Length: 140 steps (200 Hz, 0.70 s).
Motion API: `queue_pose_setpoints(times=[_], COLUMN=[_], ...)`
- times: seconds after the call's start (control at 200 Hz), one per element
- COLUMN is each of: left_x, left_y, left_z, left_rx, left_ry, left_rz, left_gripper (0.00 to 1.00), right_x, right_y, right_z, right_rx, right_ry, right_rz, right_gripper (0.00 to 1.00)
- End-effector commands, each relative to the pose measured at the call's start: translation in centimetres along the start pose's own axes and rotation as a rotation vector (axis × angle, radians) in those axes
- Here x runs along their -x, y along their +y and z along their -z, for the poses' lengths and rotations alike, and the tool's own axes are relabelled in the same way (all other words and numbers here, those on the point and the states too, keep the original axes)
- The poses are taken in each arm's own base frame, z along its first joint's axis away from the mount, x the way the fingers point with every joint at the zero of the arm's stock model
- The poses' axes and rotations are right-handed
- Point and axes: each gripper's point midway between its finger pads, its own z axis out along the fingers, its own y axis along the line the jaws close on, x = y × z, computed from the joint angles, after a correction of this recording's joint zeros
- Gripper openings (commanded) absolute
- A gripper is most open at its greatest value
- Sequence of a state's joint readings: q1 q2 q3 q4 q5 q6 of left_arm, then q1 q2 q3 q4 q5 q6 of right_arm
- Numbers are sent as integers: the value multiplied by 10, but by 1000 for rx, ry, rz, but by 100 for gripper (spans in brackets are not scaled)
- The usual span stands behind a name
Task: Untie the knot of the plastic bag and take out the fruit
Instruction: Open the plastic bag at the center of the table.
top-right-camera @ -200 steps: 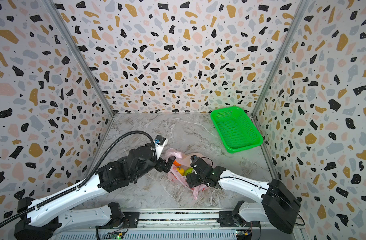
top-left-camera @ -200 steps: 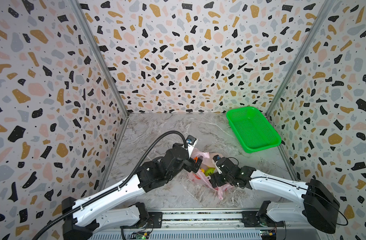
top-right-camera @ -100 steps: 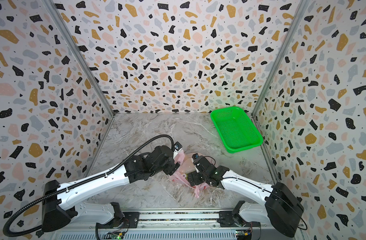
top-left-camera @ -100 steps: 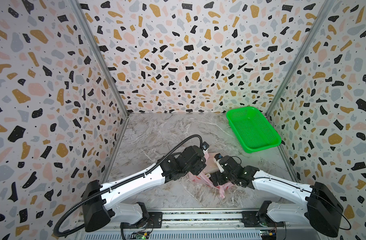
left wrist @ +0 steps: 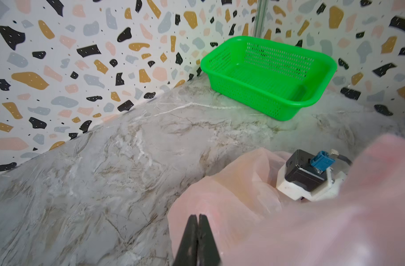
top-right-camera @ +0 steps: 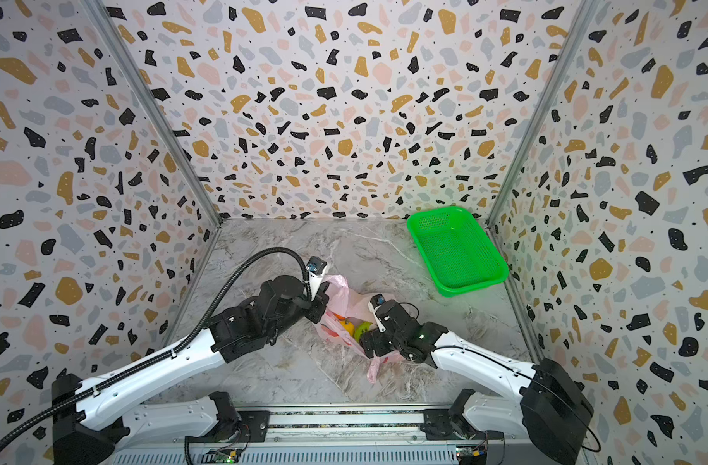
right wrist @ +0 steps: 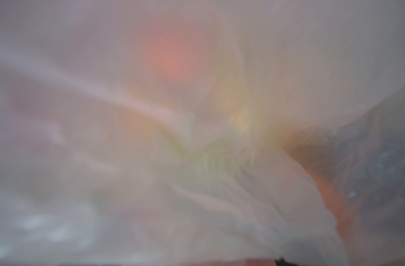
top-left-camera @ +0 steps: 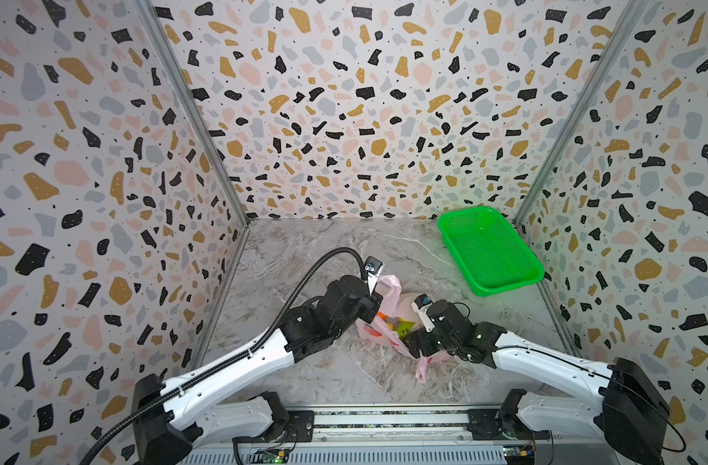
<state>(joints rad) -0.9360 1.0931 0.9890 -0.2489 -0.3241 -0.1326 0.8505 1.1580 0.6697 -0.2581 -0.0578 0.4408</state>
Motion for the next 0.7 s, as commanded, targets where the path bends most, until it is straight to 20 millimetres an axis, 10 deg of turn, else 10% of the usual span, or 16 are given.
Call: queue_pose_setpoints(times=[0.0,0.21,0.44,0.696], left_x=[29,24,14,2], left_y=[-4,-13,-11,-10], left_z=[10,18,25,28], left_rx=[-54,-134,-145,-152], left_ry=[-136,-181,-187,-191], left_rz=[99,170,177,184], left_gripper=[0,0,0,0], right_x=[52,86,109,146], right_y=[39,59,31,-16], right_z=[32,34,9,38], right_rx=[157,254,243,-7], right_ry=[-128,-199,-303,-532], right_rz=[24,-48,-208,-209], right_gripper=[94,94,94,94])
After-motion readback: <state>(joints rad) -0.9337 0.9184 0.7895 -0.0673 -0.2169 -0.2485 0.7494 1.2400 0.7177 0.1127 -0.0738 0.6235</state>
